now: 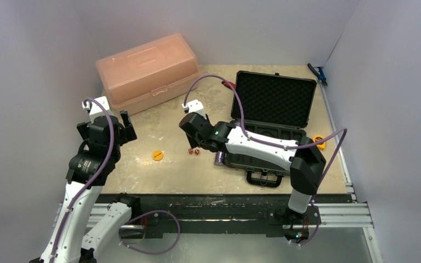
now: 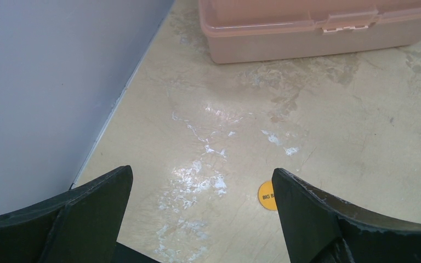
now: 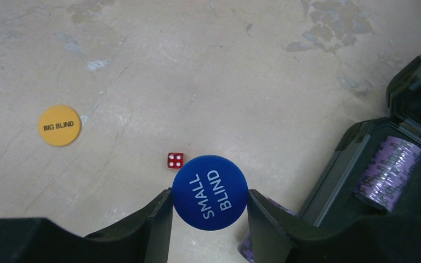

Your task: Pack up texas hold em set

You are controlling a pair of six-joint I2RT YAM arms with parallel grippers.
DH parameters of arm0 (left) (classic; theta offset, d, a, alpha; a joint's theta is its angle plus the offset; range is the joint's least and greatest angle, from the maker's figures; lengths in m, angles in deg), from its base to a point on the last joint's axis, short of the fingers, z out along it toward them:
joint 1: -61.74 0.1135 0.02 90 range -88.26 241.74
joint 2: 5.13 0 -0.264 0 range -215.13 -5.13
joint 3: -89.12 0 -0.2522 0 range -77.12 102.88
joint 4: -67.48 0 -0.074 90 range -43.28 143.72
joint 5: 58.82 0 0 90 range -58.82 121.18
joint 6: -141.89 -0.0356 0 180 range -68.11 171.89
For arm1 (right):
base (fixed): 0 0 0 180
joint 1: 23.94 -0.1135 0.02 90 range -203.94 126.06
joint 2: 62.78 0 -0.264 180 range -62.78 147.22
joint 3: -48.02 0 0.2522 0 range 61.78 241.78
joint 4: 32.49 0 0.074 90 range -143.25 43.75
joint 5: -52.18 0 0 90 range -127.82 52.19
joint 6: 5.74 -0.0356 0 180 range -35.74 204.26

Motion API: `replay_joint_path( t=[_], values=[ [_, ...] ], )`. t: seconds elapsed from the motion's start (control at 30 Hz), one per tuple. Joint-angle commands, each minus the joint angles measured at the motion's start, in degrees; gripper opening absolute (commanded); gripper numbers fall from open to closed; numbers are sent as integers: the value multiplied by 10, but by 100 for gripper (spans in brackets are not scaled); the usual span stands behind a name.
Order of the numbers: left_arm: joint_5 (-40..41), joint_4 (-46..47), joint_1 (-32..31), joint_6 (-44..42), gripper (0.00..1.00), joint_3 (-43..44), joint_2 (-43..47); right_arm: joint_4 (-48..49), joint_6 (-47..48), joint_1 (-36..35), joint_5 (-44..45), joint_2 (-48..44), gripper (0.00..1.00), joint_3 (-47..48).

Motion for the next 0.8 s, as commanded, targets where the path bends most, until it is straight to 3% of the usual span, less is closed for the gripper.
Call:
replay_joint_path(
  t=[0.0, 0.77],
  values=[
    [-3, 19, 5, -5, 100, -4, 0, -8, -8, 20, 22, -46, 0, -16],
    [-10, 20, 5, -9, 100, -5, -2, -18, -37, 183, 0, -154, 0, -147]
  ],
)
